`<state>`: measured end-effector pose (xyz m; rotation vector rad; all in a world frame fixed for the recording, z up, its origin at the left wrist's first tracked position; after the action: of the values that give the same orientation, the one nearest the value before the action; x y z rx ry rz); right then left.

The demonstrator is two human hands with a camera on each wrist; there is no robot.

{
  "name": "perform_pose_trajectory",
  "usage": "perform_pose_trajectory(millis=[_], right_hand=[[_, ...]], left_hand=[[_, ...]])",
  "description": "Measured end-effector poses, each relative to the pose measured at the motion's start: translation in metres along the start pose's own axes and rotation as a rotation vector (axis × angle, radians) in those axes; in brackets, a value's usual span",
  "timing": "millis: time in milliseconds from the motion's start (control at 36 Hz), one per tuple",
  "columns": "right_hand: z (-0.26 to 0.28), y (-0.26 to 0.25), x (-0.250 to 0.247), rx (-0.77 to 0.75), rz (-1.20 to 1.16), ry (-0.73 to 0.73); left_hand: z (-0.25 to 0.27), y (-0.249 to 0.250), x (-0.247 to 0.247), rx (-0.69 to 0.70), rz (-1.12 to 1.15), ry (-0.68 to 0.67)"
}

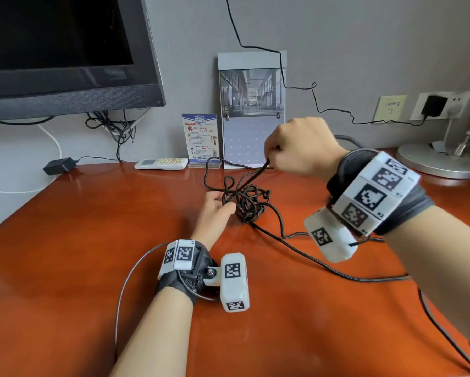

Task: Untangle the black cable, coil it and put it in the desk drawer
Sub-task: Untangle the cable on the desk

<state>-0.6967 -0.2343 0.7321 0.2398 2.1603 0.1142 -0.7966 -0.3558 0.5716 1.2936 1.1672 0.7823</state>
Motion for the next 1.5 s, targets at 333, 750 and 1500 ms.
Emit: perform_pose_trajectory(millis=[333, 750, 1500], right_hand=[[0.007, 0.017, 0.015, -0.034, -0.224, -0.120], [0.008, 0.137, -0.003, 0.553, -0.089, 0.055], [0.121, 0.143, 0.052, 0.656, -0.069, -0.665]], left_hand=[[0.006, -0.001, 0.007, -0.293, 0.453, -0.234], [-0.001, -0.007, 0.000, -0.335, 0.536, -0.129], [0.000, -0.006, 0.003, -0.312, 0.486, -0.102]])
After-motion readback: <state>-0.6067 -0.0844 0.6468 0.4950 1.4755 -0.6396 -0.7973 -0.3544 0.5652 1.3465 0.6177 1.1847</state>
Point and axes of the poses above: each hand's wrist, its own z-axis away from the middle knuckle, its own x-axis out of the palm, y = z × x, the point moved 3 cm from there along -z, towards the middle knuckle, and after that the axes turned 8 degrees about y, right-handed, at the moved point
